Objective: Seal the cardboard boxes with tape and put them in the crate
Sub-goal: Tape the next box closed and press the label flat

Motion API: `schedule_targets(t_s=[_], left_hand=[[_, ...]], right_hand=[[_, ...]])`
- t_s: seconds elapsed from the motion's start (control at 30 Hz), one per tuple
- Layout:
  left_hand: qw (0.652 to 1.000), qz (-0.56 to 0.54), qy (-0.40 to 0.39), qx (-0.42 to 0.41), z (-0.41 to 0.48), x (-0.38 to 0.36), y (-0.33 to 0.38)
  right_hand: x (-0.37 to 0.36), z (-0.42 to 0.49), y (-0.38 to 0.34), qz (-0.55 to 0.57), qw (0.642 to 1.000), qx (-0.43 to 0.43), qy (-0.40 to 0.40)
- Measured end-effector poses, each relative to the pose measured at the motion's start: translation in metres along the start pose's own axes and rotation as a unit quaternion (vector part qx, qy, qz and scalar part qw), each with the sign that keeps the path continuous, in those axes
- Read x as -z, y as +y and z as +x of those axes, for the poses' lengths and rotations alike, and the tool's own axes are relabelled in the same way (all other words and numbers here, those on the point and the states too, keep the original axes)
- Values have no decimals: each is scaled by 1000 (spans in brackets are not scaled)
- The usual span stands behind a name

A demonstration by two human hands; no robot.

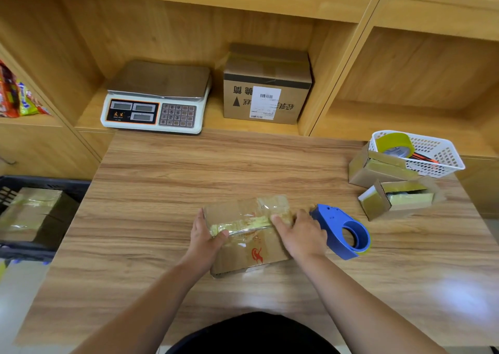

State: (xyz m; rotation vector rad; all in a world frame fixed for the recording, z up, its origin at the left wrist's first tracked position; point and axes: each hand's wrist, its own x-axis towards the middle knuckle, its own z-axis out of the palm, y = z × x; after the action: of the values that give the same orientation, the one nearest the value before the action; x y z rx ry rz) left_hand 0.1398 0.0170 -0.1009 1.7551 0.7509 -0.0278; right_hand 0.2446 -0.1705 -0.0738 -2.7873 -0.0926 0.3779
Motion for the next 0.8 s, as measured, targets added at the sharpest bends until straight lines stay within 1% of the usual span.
schedule_targets(t_s=[0.07,0.2,0.37,0.47,0.57,0.7,0.8], left_hand=[[1000,-5,1,1,0,0,1],[1000,-7,3,-5,0,-1,1],[999,-38,-9,-17,-2,1,-2],[999,-43,-22,-11,-3,1,-5],[999,-37,-15,-8,-2,0,-8],[999,-32,-10,-9,-2,0,-10],[999,-39,-2,-8,-3,-2,-11]], right_hand=[[-1,3,-8,-42,999,8,-18],[0,8,-4,-64,997,34,5],[3,13,-2,5,999,32,5],[7,13,0,-24,998,49,24],[3,5,6,-46,994,78,54],[2,0,12,-59,994,66,63],[4,2,11,-4,998,43,54]])
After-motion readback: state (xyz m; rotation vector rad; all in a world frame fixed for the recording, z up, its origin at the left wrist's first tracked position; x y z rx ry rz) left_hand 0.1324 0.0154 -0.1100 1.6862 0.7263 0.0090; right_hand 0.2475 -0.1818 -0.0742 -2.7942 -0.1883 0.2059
